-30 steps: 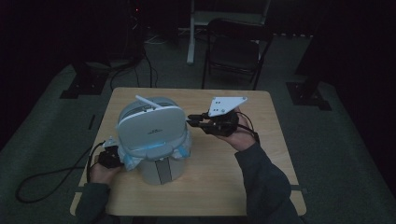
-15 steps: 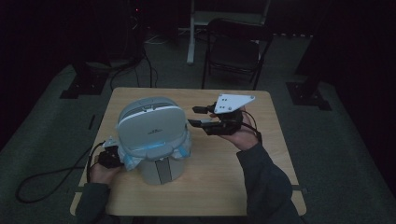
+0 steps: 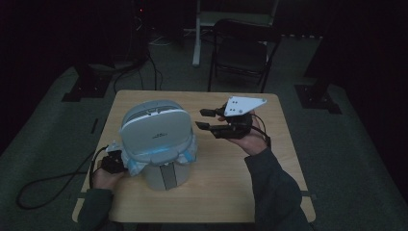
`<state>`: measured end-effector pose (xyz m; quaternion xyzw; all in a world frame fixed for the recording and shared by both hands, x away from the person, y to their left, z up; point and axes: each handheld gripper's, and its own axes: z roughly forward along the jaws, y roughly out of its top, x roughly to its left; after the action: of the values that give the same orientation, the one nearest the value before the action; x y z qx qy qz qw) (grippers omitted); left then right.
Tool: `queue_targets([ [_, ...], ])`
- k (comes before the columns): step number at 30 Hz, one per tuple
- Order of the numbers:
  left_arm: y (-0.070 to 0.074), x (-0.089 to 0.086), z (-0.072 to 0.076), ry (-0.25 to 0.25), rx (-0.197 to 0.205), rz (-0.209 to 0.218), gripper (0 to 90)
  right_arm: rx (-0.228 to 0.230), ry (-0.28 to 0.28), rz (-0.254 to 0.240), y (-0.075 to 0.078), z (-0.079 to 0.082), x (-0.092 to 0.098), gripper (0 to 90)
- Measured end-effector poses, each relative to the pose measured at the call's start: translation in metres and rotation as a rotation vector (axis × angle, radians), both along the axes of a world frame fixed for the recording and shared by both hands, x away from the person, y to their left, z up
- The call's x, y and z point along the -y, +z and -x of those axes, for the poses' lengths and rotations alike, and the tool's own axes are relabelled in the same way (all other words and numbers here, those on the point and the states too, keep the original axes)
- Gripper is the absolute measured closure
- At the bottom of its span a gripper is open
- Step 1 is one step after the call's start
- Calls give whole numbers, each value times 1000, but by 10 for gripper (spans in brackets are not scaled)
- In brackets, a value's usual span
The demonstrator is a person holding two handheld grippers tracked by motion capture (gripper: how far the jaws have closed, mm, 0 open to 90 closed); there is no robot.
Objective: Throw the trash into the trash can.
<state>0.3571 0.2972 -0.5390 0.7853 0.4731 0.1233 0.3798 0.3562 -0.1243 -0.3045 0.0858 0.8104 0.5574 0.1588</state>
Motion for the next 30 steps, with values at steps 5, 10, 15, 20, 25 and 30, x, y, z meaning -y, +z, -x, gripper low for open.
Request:
queue_targets([
  [5, 0, 0, 0, 1, 0, -2, 609, -8, -1, 4, -3, -1, 1, 571],
  [10, 0, 0, 1, 6, 1, -8, 609, -18, -7, 6, -7, -2, 2, 573],
  [15, 1, -2, 1, 15, 0, -5, 608, -22, -6, 6, -9, 0, 2, 584],
  [20, 1, -3, 1, 16, 2, -7, 609, -26, 7, 4, -10, 3, 2, 634],
  [25, 1, -3, 1, 14, -3, -9, 608, -28, 14, 4, -10, 6, 2, 661],
  [30, 1, -3, 1, 16, -2, -8, 608, -33, 16, 4, -11, 7, 3, 670],
])
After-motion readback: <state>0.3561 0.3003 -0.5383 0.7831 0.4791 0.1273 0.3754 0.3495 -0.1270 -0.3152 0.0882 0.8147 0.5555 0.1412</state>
